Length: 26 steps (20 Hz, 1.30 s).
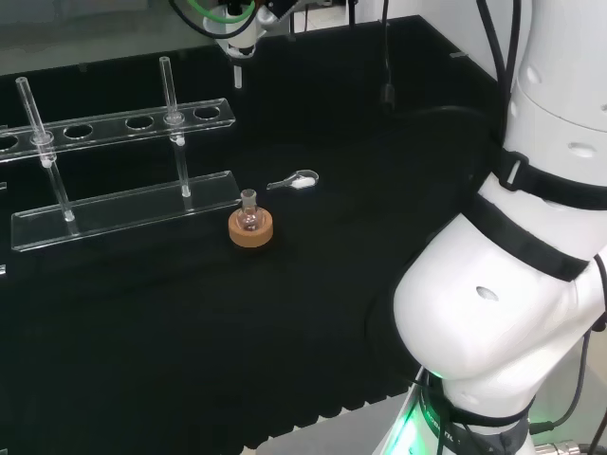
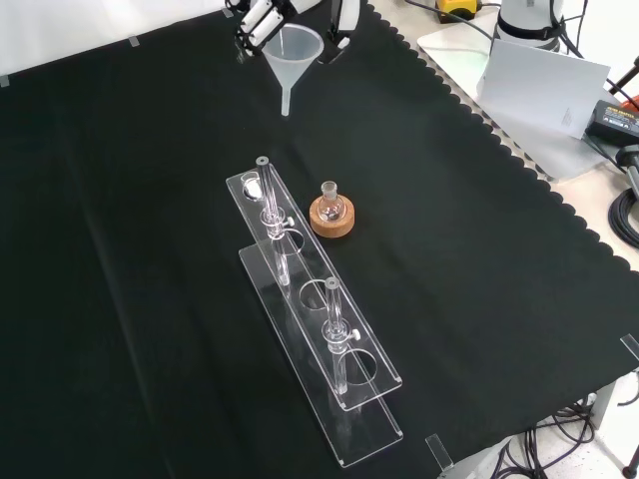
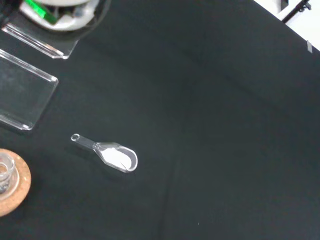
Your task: Place the funnel on the round-bottom flask.
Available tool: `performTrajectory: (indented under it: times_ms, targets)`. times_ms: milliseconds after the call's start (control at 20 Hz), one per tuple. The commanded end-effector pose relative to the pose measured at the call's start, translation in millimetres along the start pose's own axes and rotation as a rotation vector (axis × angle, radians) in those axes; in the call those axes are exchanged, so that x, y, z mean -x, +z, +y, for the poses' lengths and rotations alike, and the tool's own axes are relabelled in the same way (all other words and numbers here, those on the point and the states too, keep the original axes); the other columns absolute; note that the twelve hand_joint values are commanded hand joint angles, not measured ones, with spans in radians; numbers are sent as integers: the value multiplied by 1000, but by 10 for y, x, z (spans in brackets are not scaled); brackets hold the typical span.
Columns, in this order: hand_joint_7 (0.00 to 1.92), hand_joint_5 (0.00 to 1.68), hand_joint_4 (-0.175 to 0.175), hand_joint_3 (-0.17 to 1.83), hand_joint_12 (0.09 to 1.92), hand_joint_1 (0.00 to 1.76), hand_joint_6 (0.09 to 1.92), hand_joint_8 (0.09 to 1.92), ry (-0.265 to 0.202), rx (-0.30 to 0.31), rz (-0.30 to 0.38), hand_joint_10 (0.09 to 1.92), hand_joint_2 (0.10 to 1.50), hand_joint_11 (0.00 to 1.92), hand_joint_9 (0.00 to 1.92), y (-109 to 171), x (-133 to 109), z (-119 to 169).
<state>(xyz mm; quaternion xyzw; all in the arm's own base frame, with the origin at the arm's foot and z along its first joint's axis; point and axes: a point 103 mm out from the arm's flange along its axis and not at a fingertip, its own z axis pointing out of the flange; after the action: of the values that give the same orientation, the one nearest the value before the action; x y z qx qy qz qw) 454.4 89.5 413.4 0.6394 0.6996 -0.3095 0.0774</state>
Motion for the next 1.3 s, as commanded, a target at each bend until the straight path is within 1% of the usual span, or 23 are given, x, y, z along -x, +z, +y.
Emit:
performTrajectory:
  times_ms: [50,250,450,650,1050,1300]
  targets:
    - [787,783,31,678,1231,951,765,779,46,-77,-43,482,713,629,1125,248,-44,-312]
    - [787,783,31,680,1231,949,768,778,47,-101,-54,483,716,629,1126,308,-113,-344]
    - [786,783,31,681,1231,949,771,778,42,-117,-45,483,718,630,1127,399,-178,-358]
    - [785,783,31,683,1230,949,774,778,36,-133,-63,483,722,630,1128,501,-269,-343]
    - [784,779,30,688,1229,938,782,778,2,-155,-77,482,734,631,1129,700,-607,-250]
    - [783,777,30,691,1228,931,787,778,-6,-156,-96,481,739,632,1129,783,-811,-157]
